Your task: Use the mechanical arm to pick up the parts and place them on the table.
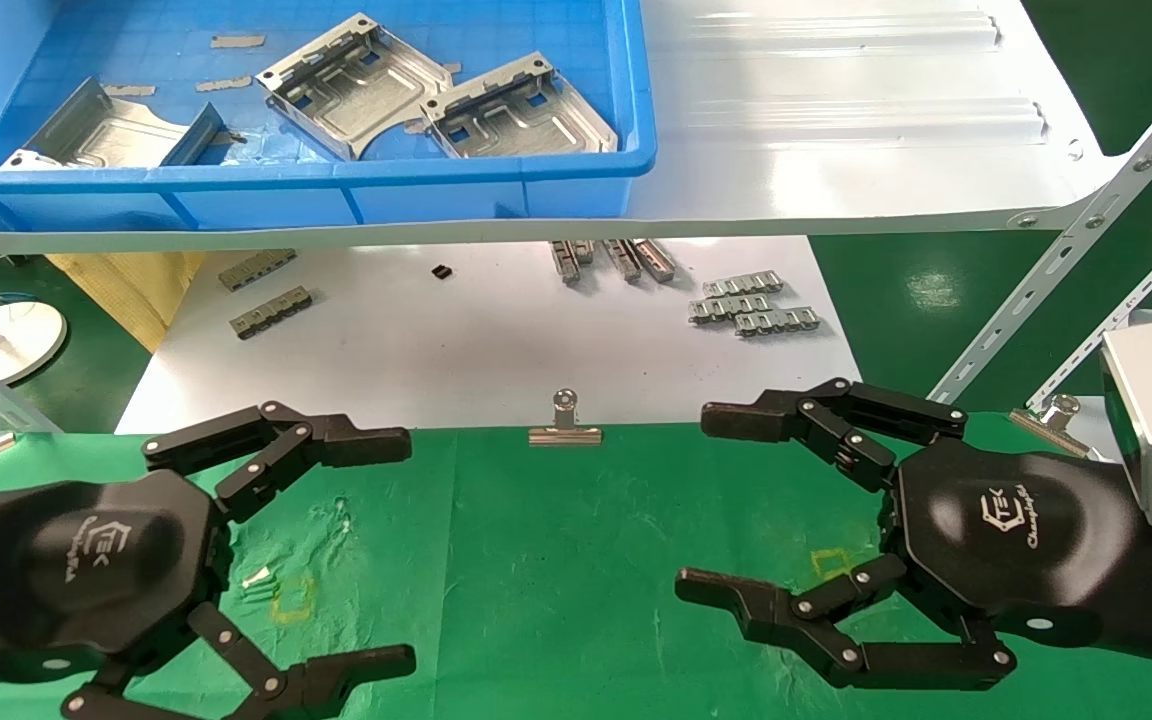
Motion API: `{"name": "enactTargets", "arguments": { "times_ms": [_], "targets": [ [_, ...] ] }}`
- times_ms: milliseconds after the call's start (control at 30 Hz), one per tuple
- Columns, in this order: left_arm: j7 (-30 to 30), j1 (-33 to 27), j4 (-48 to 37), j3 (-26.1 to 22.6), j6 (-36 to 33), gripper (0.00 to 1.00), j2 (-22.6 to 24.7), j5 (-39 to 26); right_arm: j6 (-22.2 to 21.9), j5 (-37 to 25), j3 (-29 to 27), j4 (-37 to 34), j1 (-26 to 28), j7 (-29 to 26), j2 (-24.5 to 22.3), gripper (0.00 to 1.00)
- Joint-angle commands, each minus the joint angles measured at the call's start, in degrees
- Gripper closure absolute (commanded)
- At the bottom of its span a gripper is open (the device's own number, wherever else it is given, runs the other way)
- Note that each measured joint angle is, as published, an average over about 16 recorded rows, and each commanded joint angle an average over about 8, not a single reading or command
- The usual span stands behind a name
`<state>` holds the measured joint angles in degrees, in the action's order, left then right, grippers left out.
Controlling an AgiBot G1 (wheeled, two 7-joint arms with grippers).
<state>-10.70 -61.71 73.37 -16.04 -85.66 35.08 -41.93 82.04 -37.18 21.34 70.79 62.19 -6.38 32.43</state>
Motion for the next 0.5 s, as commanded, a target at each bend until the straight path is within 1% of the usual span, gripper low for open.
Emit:
{"name": "enactTargets", "arguments": {
  "times_ms": [33,500],
  "targets": [
    [0.0,0.0,0.0,0.0,0.0,0.0,0.0,0.0,0.0,0.0,0.0,0.0,0.0,0.0,0.0,1.0],
    [0.0,0.0,0.0,0.0,0.0,0.0,0.0,0.0,0.0,0.0,0.0,0.0,0.0,0.0,0.0,1.0]
  ]
}}
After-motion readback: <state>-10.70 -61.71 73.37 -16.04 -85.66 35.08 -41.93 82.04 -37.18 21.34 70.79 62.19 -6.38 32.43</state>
